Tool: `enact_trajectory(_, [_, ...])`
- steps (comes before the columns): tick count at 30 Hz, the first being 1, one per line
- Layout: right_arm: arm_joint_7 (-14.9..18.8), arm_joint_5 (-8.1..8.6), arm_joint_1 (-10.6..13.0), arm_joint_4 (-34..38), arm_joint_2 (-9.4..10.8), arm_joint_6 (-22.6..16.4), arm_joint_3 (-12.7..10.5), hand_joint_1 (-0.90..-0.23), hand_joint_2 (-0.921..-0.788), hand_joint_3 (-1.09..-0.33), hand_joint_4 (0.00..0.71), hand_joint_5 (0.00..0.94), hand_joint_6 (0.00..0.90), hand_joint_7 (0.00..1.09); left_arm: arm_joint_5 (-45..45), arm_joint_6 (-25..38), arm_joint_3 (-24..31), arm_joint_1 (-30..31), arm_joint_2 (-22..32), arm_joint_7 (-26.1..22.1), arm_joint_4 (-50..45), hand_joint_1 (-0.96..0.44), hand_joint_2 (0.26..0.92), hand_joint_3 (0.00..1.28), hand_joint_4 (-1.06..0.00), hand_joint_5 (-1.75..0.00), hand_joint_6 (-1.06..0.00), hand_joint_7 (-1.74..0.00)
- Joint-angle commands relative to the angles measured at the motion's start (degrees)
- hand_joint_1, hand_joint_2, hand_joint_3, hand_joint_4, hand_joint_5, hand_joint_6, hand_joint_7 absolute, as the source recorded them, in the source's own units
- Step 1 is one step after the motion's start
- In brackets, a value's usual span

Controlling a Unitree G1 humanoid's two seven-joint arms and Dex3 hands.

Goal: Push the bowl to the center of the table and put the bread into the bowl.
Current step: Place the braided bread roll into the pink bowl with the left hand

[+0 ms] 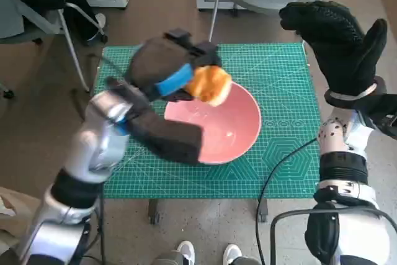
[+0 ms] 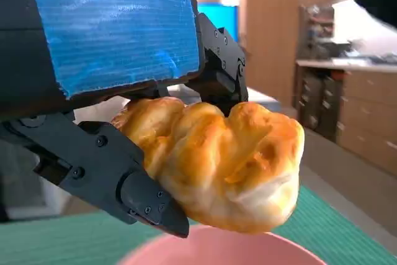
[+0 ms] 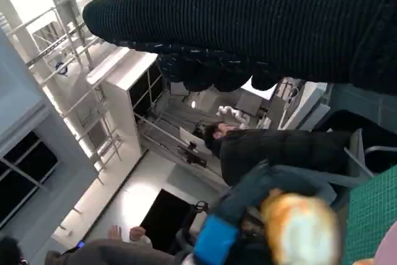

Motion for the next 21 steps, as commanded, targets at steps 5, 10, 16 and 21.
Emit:
enact_trajectory(5, [0.26,0.17,1.9,-0.34,-1.35,1.17,-0.06,-0.707,-0.921,-0.818,0.251,0.012,0.308,0.03,0.39,-1.39,-1.98,-3.26,-1.51,1.2,5.89,0.0,0.92,0.04,-0.74,-1.11,-0.64,-1.16])
enact_trajectory(10, [-0.5,0.09,2.51,-0.69,-2.07,1.27,-0.22,-0.722,-0.921,-0.81,0.259,0.013,0.315,0.03,1.87,-0.56,-4.35,-4.52,-3.37,1.44,10.92,0.0,0.92,0.04,-0.74,-1.11,-0.63,-1.17])
enact_trajectory(16, [-1.02,0.0,3.21,-1.41,-2.14,0.97,-0.15,-0.729,-0.921,-0.807,0.266,0.013,0.323,0.03,0.92,-1.56,-4.95,-4.38,-4.06,1.62,15.08,0.0,0.92,0.05,-0.74,-1.12,-0.61,-1.18])
enact_trajectory(21, [-1.25,0.0,3.51,-1.9,-2.07,1.01,-0.01,-0.729,-0.921,-0.807,0.271,0.013,0.327,0.04,-0.92,-2.56,-4.34,-3.79,-4.26,1.3,16.54,0.0,0.921,0.14,-0.61,-1.23,-0.55,-1.27])
